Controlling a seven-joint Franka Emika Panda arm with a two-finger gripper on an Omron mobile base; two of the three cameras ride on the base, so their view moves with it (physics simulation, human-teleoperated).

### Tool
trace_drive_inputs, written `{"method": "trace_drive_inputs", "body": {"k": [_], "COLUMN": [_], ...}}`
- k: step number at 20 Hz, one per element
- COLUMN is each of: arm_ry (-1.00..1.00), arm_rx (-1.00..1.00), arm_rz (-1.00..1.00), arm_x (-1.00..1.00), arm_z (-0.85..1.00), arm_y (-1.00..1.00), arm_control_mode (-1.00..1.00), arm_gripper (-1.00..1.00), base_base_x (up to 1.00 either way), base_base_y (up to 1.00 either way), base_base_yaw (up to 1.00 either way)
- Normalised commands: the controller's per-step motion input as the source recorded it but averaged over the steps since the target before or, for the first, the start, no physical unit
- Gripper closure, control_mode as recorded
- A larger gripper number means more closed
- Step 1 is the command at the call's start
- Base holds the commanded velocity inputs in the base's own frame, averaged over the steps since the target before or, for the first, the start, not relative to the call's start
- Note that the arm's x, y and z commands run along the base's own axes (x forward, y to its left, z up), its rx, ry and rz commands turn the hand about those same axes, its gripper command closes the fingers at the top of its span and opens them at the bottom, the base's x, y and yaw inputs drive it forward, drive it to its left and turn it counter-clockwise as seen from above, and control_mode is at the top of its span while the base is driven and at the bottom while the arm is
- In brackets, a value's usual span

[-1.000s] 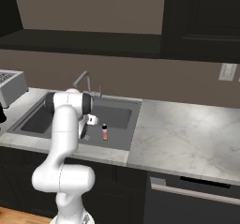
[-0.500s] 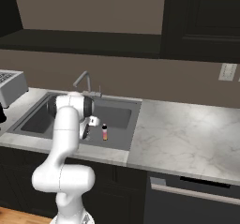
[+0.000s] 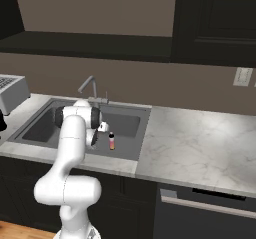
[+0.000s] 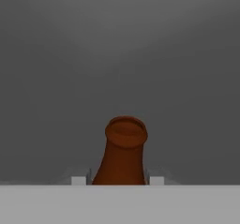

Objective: Place the large bottle from the dining counter next to the other large bottle outside the sink, and place the small bottle from the dining counter next to the other small bottle inside the sink.

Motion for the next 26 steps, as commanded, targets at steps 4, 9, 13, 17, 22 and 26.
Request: {"method": "trace_drive_inputs", "body": {"k": [4, 9, 13, 17, 22, 26], "arm_ry": [0.0, 0.0, 0.0, 0.0, -0.02, -0.04], "arm_rx": [0.0, 0.0, 0.0, 0.0, 0.05, 0.09], "arm_rz": [0.0, 0.0, 0.0, 0.0, 0.01, 0.04], "arm_x": [0.5, 0.4, 0.44, 0.33, -0.03, -0.07], "arm_z": [-0.36, -0.3, -0.27, -0.17, 0.0, 0.0], "arm_y": [-0.01, -0.06, -0.04, -0.03, -0.05, -0.04], "arm_control_mode": [-1.0, -1.0, -1.0, -1.0, -1.0, -1.0], "arm_gripper": [1.0, 1.0, -1.0, -1.0, -1.0, -1.0], "base_base_x": [0.0, 0.0, 0.0, 0.0, 0.0, 0.0], "base_base_y": [0.0, 0.0, 0.0, 0.0, 0.0, 0.0], "base_base_yaw": [0.0, 0.0, 0.0, 0.0, 0.0, 0.0]}}
